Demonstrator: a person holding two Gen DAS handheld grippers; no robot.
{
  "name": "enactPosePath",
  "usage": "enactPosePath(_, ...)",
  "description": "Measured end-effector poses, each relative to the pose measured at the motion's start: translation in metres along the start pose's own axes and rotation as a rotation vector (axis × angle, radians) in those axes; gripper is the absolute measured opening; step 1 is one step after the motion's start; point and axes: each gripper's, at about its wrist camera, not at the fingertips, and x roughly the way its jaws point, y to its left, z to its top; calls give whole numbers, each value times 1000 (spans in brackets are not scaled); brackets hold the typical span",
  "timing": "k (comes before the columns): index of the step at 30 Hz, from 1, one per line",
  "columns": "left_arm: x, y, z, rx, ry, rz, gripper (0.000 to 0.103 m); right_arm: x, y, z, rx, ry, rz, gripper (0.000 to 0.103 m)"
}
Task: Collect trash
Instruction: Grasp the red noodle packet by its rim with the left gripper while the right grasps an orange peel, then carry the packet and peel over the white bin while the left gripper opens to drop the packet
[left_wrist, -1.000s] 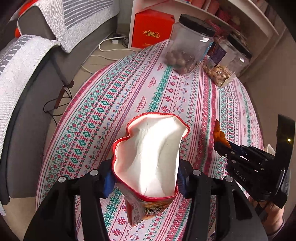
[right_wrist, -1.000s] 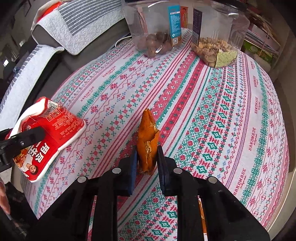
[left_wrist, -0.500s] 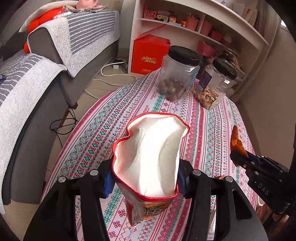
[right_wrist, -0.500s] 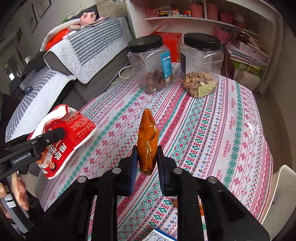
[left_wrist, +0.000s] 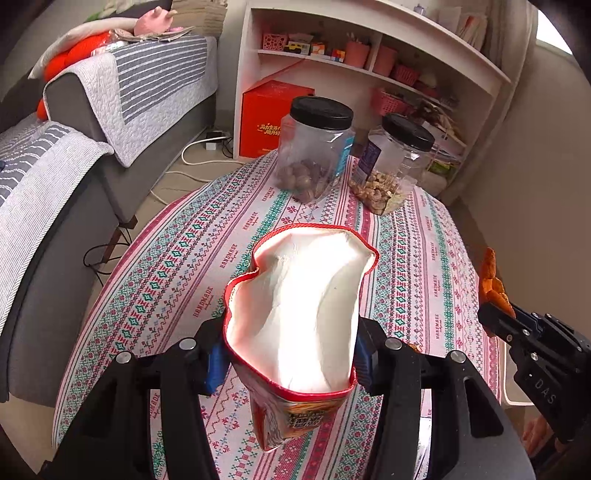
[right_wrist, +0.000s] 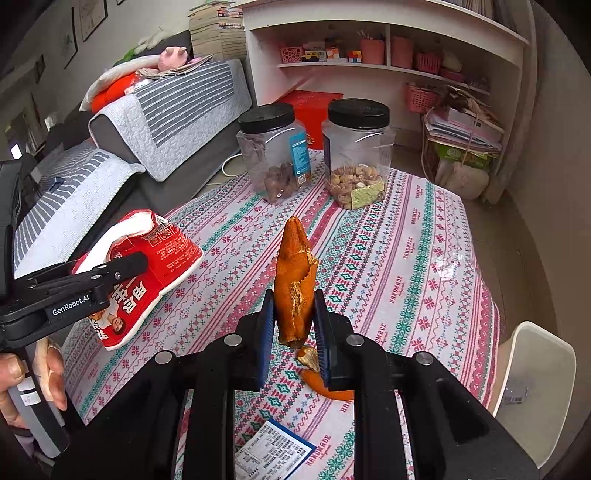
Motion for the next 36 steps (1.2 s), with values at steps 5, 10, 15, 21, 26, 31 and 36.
enactPosePath(5, -3, -16, -2, 20, -20, -18, 53, -13, -14, -8, 11, -11, -23, 19)
enactPosePath(10, -8, -33, -6, 44, -44, -45, 53, -26, -28, -15, 24, -27, -48, 19)
enactPosePath(15, -10, -48, -10, 66, -57, -68, 53, -39, -44, -21, 44, -43, -73, 19)
enactPosePath(21, -10, -67, -18, 77, -42, -96, 53, -56, -69, -28, 86, -57, -100, 19)
enactPosePath(26, -12, -91, -22, 115, -41, -114, 53, -76, -99, -33, 132, -85, -160, 19)
enactPosePath(31, -9, -119, -30, 141, -21, -145, 53, -95, -141, -43, 213, -102, -232, 20)
enactPosePath(36, -5, -153, -35, 175, -2, -181, 53, -117, -178, -55, 280, -121, -321, 20)
